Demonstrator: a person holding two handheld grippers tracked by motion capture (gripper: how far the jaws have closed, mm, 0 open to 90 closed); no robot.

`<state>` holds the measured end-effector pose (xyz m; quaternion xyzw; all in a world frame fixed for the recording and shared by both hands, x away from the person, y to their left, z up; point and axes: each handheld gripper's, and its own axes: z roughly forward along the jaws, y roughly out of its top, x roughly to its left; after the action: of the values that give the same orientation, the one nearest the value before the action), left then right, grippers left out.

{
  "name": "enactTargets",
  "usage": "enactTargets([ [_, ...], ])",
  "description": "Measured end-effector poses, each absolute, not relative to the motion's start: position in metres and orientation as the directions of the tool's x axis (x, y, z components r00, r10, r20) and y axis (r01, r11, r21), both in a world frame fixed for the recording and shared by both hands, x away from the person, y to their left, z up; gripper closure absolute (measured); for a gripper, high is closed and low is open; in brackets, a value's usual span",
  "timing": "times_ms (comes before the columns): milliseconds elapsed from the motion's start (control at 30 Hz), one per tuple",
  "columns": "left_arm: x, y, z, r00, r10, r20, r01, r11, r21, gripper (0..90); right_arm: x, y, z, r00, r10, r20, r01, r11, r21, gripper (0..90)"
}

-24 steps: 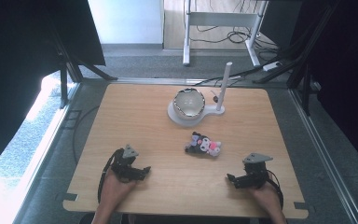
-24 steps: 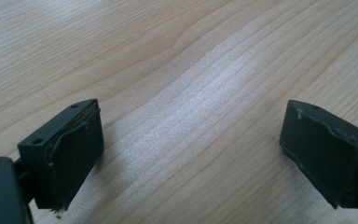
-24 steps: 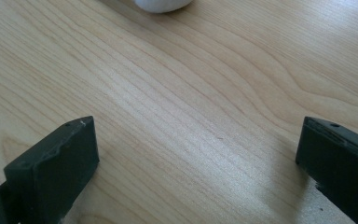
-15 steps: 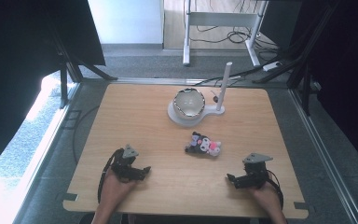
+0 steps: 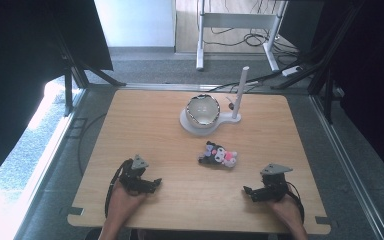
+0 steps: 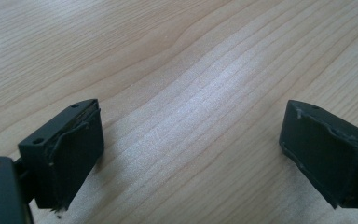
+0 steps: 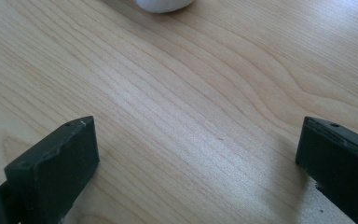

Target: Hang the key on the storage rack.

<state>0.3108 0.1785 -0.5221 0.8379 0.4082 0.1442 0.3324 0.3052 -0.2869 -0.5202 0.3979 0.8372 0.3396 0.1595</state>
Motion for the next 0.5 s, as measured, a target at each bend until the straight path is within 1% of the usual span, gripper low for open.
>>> enactTargets([
  [267, 0.3108, 0.1785, -0.5222, 0.625, 0.78, -0.03, 0.588, -0.446, 0.675, 6.2, 0.3085, -0.2865, -0.5173, -0.639, 0.769, 0.011, 0.572, 0.465, 0.676, 0.0],
  [500, 0.3108, 0.1785, -0.5222, 0.625, 0.78, -0.03, 0.588, -0.446, 0.675, 6.2, 0.3099, -0.286, -0.5102, -0.657, 0.754, -0.001, 0.562, 0.491, 0.665, 0.0],
])
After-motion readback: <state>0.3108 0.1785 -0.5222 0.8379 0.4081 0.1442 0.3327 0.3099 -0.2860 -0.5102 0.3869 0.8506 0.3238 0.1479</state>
